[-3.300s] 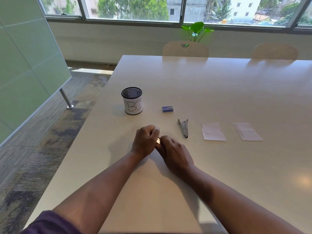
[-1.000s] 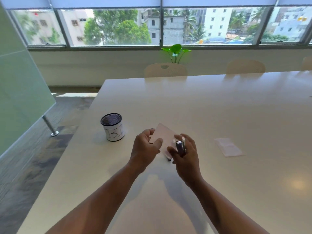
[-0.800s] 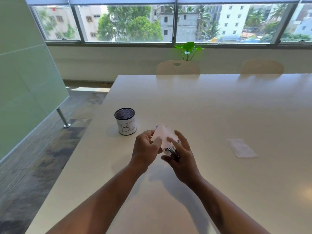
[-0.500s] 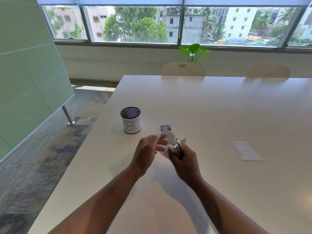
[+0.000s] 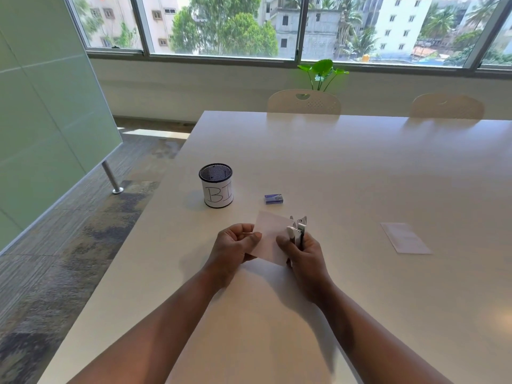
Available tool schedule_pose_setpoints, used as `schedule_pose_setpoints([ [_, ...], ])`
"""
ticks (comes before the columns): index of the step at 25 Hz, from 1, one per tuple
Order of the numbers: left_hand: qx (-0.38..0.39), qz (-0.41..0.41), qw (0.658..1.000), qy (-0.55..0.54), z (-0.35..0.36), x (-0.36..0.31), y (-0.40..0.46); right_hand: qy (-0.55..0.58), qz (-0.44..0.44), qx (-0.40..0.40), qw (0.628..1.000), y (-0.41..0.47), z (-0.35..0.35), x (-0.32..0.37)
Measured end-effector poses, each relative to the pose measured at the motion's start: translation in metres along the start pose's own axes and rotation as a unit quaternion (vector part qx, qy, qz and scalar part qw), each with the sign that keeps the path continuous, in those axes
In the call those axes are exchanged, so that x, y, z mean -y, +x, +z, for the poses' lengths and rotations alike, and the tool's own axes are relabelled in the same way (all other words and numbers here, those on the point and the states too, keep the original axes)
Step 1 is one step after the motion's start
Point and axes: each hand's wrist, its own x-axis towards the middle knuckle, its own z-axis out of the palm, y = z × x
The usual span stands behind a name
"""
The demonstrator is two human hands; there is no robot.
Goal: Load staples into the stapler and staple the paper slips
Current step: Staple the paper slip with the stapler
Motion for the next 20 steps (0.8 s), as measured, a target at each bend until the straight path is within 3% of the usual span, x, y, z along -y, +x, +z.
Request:
schedule_pose_setpoints([
  [5, 0.031, 0.004, 0.999, 0.025, -0.009, 0.007, 0.0, -0.039, -0.031, -0.025, 0.998, -0.003, 0.001, -0.001],
  [10, 0.051, 0.002, 0.997, 0.066, -0.01, 0.008, 0.001, -0.043, -0.04, 0.004, 0.998, -0.006, 0.003, 0.003],
  [15, 0.064, -0.056, 0.996, 0.005, -0.014, 0.001, 0.003, -0.131, -0.064, -0.031, 0.989, -0.007, 0.003, -0.001],
  [20, 0.068, -0.032, 0.997, 0.02, -0.018, 0.007, 0.003, -0.161, -0.102, -0.05, 0.981, -0.009, 0.005, -0.004],
])
